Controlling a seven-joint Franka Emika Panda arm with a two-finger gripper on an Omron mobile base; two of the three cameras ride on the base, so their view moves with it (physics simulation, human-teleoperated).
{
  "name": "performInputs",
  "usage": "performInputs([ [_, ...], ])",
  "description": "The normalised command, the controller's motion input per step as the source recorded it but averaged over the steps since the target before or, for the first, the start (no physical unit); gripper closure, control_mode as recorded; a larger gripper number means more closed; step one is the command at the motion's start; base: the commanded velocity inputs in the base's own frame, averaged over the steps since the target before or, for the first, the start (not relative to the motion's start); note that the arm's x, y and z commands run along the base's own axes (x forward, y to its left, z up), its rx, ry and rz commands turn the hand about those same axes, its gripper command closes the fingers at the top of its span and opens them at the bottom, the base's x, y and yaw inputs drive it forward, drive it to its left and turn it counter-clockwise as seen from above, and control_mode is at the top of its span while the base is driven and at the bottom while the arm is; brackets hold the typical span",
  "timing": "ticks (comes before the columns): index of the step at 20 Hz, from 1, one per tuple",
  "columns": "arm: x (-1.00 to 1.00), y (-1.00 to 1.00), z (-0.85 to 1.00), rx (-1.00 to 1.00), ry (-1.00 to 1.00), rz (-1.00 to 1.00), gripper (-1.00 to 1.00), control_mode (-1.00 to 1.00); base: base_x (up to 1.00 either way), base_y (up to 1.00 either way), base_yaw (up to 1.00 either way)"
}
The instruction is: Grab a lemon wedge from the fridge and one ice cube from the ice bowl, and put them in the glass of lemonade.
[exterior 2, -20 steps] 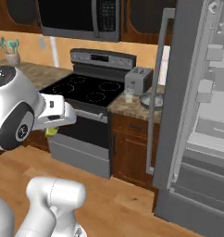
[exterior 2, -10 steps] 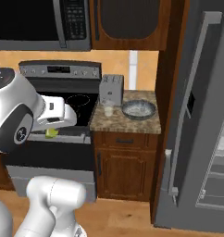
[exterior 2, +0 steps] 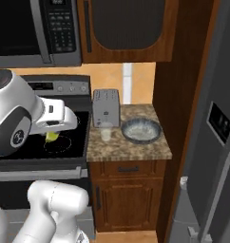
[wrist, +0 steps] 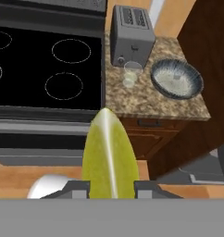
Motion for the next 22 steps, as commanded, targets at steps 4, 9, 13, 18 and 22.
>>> performInputs([
  [4,0.00,0.00,0.00,0.00,0.00,0.00,1.00,1.00,0.70,0.00,-0.19],
  [9,0.00,0.00,0.00,0.00,0.00,0.00,1.00,1.00,0.51,-0.04,-0.13],
  [13,0.00,0.00,0.00,0.00,0.00,0.00,1.00,1.00,0.07,-0.09,-0.05],
  [18,0.00,0.00,0.00,0.00,0.00,0.00,1.00,1.00,0.00,0.00,0.00],
  [22,0.00,-0.06,-0.08,0.02,0.05,-0.01,1.00,-1.00,0.00,0.00,0.00],
])
